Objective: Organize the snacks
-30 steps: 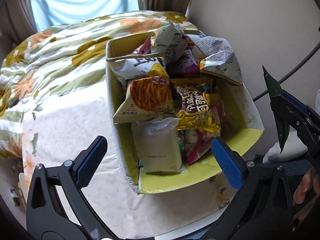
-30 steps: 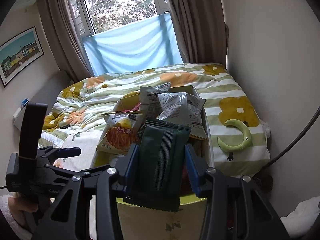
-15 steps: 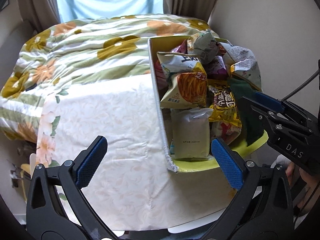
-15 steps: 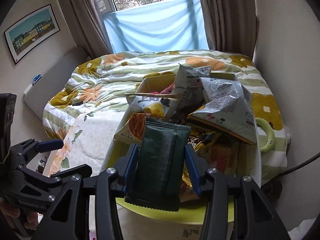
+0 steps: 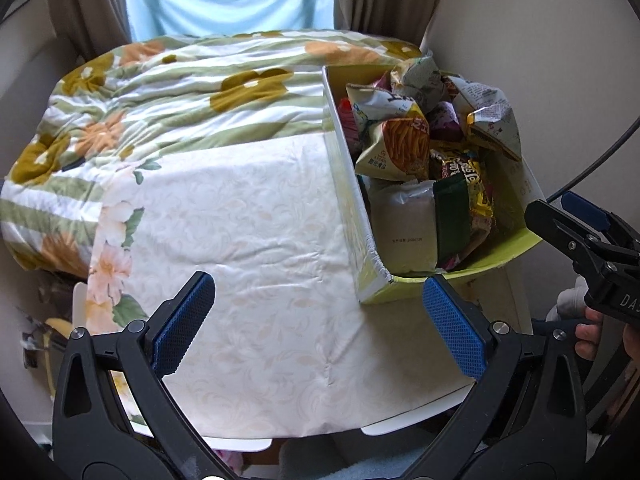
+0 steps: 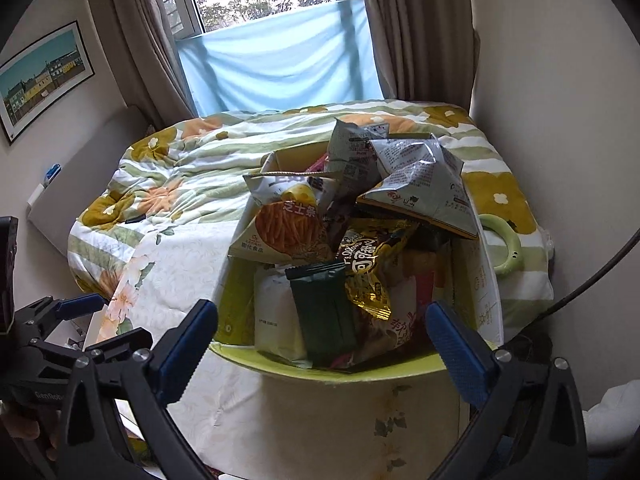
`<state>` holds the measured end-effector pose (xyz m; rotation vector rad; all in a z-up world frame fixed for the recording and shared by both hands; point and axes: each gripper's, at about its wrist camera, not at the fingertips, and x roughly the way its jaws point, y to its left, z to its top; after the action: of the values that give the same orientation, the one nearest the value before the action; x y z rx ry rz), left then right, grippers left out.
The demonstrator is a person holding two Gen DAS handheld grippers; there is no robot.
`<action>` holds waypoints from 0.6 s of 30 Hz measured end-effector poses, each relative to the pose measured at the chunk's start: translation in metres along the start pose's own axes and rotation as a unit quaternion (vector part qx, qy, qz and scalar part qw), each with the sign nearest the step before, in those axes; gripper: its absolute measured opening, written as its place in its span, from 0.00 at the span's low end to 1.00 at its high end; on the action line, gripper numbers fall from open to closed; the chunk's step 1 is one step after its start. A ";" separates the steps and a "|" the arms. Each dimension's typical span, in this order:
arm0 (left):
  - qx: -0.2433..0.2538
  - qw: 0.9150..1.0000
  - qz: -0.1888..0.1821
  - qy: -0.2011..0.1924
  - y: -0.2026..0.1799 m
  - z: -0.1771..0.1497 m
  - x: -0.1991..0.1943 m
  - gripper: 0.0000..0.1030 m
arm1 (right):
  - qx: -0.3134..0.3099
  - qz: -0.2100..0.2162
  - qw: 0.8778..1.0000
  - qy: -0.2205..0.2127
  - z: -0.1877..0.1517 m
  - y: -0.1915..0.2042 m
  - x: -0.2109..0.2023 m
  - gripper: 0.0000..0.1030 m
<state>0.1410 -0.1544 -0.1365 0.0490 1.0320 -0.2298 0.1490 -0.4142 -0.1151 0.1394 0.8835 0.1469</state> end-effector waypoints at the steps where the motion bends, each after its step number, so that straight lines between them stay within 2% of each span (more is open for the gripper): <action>1: 0.003 1.000 0.003 -0.011 0.002 0.000 -0.010 1.00 | 0.000 -0.001 1.000 -0.006 0.001 0.004 -0.008 1.00; 6: 0.007 0.996 0.032 -0.082 0.017 0.001 -0.069 1.00 | -0.003 -0.008 0.999 -0.041 0.005 0.030 -0.053 1.00; 12: -0.005 0.984 0.059 -0.168 0.035 -0.017 -0.146 1.00 | -0.008 -0.037 0.996 -0.077 -0.003 0.066 -0.106 1.00; 18: -0.010 0.975 0.084 -0.207 0.050 -0.048 -0.191 1.00 | -0.013 -0.051 0.994 -0.093 -0.019 0.092 -0.132 1.00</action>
<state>0.0168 -0.0664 -0.0011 0.0673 0.6095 -0.0696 0.0449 -0.3470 -0.0103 0.0823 0.7012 0.0478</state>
